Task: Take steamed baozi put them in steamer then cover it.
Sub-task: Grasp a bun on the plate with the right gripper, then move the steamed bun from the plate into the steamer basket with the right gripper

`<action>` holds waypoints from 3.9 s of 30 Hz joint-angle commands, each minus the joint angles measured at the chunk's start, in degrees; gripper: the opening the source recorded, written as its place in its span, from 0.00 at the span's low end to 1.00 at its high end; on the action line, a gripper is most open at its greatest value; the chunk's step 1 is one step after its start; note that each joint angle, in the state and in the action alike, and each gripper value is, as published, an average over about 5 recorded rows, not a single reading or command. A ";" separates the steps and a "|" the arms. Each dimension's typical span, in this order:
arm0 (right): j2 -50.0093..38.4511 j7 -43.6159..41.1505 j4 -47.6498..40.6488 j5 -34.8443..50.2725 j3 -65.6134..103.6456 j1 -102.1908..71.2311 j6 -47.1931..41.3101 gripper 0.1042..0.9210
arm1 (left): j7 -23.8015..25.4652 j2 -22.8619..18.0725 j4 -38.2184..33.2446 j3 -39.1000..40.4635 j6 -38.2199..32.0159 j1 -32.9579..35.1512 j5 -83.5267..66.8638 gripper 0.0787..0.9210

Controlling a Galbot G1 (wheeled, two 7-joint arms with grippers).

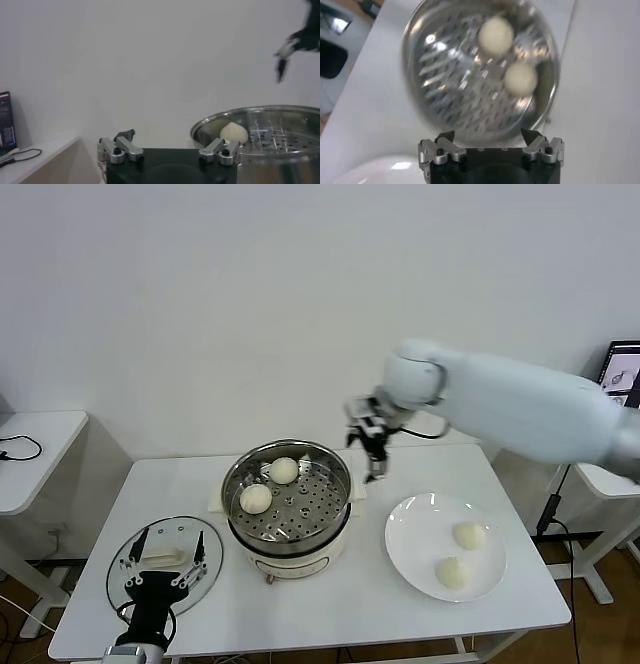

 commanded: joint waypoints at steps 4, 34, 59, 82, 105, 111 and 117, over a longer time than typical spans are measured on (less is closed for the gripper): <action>-23.33 -1.80 10.32 -10.83 11.20 -16.91 3.57 0.88 | -0.03 0.11 1.46 1.12 -0.04 -0.03 0.82 0.88; -19.19 3.29 4.85 -22.88 21.05 -40.86 5.16 0.88 | -0.07 -0.83 1.12 0.20 -0.16 1.04 1.85 0.88; -13.78 2.86 -0.40 -21.61 20.70 -40.07 4.38 0.60 | -0.10 -0.83 1.57 -0.03 -0.08 0.12 1.65 0.88; -15.43 -3.42 -0.44 -10.23 17.26 -13.52 5.31 0.60 | -0.15 -0.13 1.55 0.30 -0.09 -0.77 1.04 0.88; 18.18 2.59 -4.17 -0.56 1.37 3.89 7.38 0.61 | -0.49 -1.12 0.99 -2.52 -0.26 0.56 1.13 0.88; 24.74 4.47 -6.34 -3.20 -0.90 1.56 14.51 0.61 | -0.33 -1.87 0.29 -3.36 -0.35 1.11 1.19 0.88; 27.32 5.50 -6.30 -8.96 -3.37 -1.51 21.63 0.61 | -0.34 -2.28 0.03 -4.43 -0.49 1.36 0.91 0.88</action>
